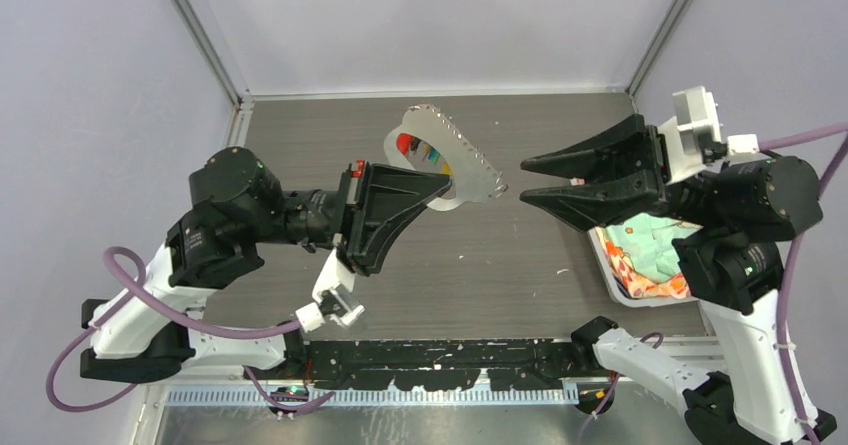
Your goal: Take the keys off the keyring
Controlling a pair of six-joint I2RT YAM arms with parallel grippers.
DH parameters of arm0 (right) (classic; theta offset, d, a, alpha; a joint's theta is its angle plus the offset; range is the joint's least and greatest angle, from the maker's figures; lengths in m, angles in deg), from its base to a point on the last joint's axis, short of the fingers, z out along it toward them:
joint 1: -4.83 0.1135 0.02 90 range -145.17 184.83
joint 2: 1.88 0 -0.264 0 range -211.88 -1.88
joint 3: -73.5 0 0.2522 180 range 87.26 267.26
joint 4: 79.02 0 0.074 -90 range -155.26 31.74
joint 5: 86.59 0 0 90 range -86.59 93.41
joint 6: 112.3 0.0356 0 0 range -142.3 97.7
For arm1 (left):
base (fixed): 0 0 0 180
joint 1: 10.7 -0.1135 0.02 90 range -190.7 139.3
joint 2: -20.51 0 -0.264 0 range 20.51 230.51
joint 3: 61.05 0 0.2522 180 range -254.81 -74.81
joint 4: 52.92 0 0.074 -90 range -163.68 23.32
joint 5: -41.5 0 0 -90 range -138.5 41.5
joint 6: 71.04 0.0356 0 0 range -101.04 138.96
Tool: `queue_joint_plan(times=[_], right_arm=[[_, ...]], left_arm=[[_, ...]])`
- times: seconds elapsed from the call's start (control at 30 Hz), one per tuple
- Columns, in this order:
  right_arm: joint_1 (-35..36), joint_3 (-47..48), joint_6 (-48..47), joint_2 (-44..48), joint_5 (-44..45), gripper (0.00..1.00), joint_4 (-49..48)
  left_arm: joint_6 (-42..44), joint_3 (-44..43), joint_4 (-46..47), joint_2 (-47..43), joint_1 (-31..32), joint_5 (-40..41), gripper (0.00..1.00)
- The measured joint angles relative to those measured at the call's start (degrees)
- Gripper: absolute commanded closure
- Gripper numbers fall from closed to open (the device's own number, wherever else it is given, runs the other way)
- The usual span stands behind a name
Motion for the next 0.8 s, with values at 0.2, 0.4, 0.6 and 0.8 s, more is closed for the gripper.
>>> queue_joint_plan(times=[0.2,0.4,0.6,0.8], right_arm=[[-0.46,-1.90,-1.73,-4.83,-0.70,0.56,-0.20],[-3.02,-6.25,-5.95,-6.86,4.33,0.53,3.19],[-4.98,-7.72,-8.94,-7.15,8.20,0.53,5.62],[-7.45,-14.32,-8.00,-3.85,6.93,0.52,-0.22]], left_arm=[[0.90,-9.03,-14.60,5.40,-0.11,6.67,1.00],[0.15,-13.31,-23.69,9.51,-3.52,16.02,1.00],[0.39,-13.05,-23.87,11.67,-4.79,18.58,1.00],[0.61,-11.63,-23.58,11.61,-4.83,16.46,1.00]])
